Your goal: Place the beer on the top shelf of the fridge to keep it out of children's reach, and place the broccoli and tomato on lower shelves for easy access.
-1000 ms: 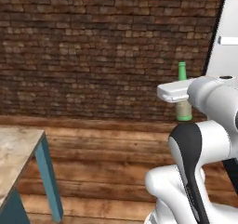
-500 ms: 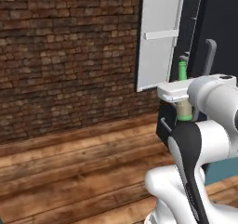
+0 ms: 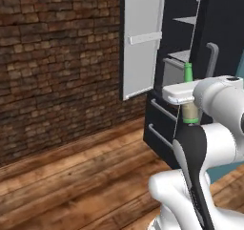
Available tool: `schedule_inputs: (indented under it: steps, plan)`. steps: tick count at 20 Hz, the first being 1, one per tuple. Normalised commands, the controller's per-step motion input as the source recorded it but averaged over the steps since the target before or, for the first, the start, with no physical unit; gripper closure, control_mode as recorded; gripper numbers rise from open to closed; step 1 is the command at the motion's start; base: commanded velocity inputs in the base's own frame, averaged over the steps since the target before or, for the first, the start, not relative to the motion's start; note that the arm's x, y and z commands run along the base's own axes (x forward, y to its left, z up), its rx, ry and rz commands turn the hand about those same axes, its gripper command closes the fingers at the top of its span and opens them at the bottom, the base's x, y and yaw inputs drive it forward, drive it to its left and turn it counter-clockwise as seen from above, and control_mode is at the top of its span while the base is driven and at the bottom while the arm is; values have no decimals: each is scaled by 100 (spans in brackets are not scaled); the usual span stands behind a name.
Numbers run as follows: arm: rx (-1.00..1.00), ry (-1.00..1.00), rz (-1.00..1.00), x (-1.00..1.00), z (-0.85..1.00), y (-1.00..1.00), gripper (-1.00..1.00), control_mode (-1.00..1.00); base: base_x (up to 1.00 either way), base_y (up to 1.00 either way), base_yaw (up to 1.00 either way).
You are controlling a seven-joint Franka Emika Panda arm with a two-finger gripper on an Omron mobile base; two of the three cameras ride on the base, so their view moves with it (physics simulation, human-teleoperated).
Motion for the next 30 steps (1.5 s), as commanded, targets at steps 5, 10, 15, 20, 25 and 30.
schedule_inputs:
  steps: [5,10,15,20,25,30]
  plan:
    - [0,0,0,0,0,0,100,100,65,66,-28]
    - [0,0,0,0,0,0,100,100,64,42,-34]
    - [0,0,0,0,0,0,100,100,59,35,-39]
    - [0,0,0,0,0,0,100,100,51,42,-40]
    - [0,0,0,0,0,0,100,100,45,40,-41]
    - [0,0,0,0,0,0,100,100,43,38,-43]
